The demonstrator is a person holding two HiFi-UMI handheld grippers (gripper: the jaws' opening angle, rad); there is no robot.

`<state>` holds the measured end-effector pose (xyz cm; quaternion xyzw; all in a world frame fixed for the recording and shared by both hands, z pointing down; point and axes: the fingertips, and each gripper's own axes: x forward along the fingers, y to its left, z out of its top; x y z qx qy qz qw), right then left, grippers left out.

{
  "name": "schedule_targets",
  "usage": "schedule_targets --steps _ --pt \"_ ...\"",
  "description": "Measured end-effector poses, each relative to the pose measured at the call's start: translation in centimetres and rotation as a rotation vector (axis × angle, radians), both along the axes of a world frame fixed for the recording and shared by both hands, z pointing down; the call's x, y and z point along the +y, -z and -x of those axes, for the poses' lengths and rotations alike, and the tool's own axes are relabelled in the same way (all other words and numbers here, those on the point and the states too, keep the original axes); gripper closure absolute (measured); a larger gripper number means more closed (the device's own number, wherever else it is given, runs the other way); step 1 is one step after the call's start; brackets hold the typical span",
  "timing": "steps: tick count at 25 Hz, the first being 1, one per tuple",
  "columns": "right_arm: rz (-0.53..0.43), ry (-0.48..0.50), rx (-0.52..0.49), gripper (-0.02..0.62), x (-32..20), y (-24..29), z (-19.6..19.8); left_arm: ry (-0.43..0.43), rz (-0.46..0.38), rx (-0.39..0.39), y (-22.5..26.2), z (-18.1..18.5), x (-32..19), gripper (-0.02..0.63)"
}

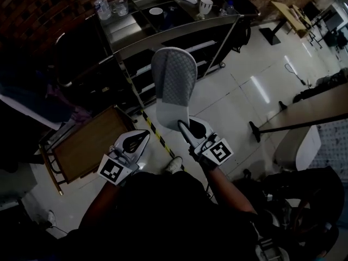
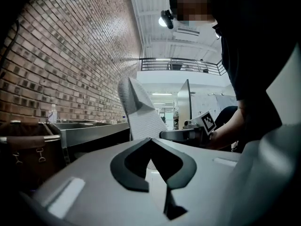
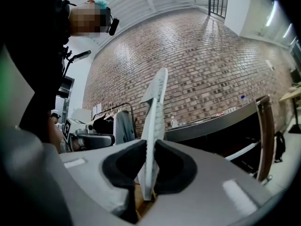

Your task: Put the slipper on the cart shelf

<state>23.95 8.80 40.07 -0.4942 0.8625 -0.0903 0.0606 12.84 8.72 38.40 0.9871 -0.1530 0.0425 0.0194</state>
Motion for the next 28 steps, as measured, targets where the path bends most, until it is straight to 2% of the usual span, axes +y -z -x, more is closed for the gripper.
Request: schedule_targets --steps 5,11,19,24,28 --pt "0.019 0.009 -0.016 0.532 0.2 -0.8 -3.3 -0.001 0.017 -0.019 -0.1 -3.5 0.2 0.605" --pt "0.052 0.016 -0.022 0.532 -0.8 -2.5 -4.2 -0.018 0.036 -0.026 -1.3 -5.2 -1.1 0.604" --pt "0.175 0.102 -0.029 0.531 -5.1 -6.2 -2.7 -0.05 0.033 0.021 -2.3 -6.1 -6.6 0.604" --pt "0.302 0.148 -0.04 0.532 -7.3 -10.7 -1.3 -0.044 0.02 0.066 -1.9 -5.1 -10.8 0.604" --pt "0.359 0.179 -0.056 0.532 -9.0 -13.1 -0.3 -0.034 0.021 0.063 -2.7 -4.2 -13.1 0.604"
